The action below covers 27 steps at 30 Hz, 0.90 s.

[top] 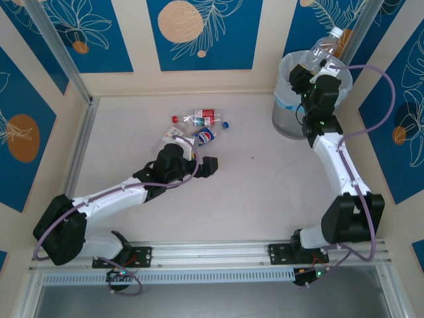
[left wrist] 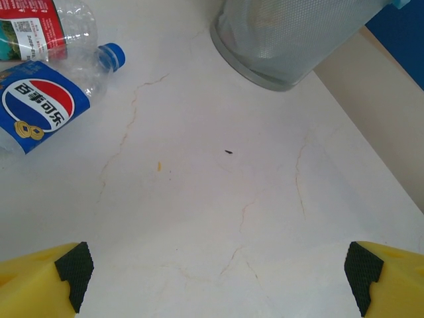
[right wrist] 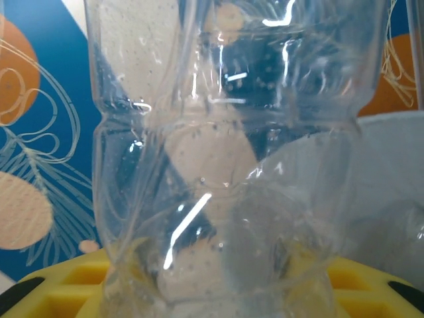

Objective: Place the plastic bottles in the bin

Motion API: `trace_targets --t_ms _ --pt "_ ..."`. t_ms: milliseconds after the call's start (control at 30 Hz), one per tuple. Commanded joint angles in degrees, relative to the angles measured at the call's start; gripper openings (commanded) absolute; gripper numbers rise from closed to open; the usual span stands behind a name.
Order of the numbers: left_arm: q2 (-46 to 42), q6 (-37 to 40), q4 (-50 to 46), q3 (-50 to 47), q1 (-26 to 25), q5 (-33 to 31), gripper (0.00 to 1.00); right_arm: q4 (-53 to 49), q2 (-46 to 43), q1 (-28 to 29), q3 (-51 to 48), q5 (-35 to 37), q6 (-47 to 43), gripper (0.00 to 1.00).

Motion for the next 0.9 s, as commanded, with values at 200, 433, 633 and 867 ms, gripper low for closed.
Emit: trace_targets --t_ms 200,433,633,867 --pt "1.2 -1.7 -3.5 2.7 0.6 -2.0 0.99 24.5 13.9 -0.7 7.3 10.6 -19.8 0.41" --pt "1.9 -1.8 -4.9 3.4 0.5 -2.4 0.99 29.6 24.0 -0.6 15.4 8.9 -35.7 0.45" --pt "2.7 -2.2 -5.1 3.9 0.5 -2.7 0.99 20.6 26.6 -2.2 17.8 12.7 -33.0 0.51" --pt "4.1 -1.7 -6.0 5.4 0.5 -1.6 0.99 9.8 26.8 -4.7 20.2 10.8 -30.3 0.59"
